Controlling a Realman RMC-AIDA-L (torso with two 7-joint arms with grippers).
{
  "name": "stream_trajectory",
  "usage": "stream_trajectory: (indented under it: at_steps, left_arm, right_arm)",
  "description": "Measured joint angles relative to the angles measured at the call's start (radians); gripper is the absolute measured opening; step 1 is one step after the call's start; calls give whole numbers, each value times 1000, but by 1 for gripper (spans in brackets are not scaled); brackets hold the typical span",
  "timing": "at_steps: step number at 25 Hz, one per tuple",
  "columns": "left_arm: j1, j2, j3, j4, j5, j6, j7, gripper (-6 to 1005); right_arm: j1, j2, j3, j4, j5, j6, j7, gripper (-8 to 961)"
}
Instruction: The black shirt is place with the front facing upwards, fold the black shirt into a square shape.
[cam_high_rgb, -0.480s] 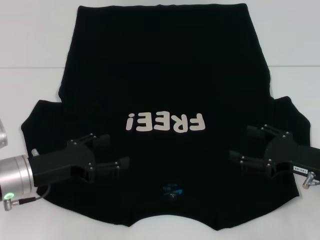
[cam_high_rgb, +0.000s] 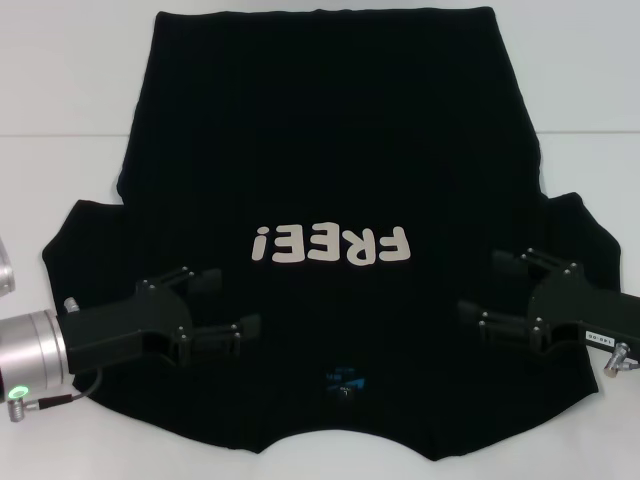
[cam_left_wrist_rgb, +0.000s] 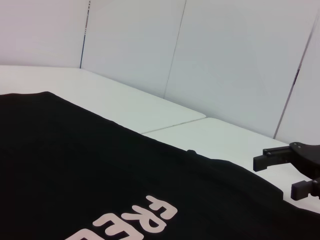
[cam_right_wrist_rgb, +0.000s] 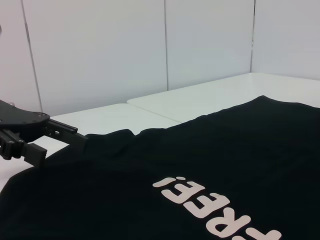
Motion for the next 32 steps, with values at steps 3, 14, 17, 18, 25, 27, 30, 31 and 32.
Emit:
stream_trajectory:
  at_steps: [3,14,17,18,25,27,30,31,32]
  left_arm:
    - [0,0,0,0,-1,-1,-24,941]
    - [-58,133,-15,13,16,-41,-782,937]
    - [-66,175,-14,40,107,-124,-1016,935]
    - [-68,185,-14,46,133,-152,-1063,935]
    - [-60,206,-24,51,205,-308,-1173,932]
    - [-60,203,-24,46,206,-339,-1172,931]
    - [-62,197,-20,36,206,-378,-1172,930]
    - [-63,195,-19,31,206,-388,-1171,930]
    - [-64,193,-18,24,206,-397,-1169,929]
  right_arm:
    - [1,0,0,3,0,0,0,914]
    - [4,0,0,3,1,-1,30,913]
    - [3,-1,0,3,1,-1,30,913]
    - [3,-1,0,3,0,-2,31,913]
    - [3,-1,0,5,-3,-2,31,912]
    - [3,-1,0,5,-4,-2,32,912]
    - [3,-1,0,5,-5,-1,43,912]
    - [3,-1,0,5,-5,-2,48,912]
    - [3,-2,0,5,-5,-2,50,912]
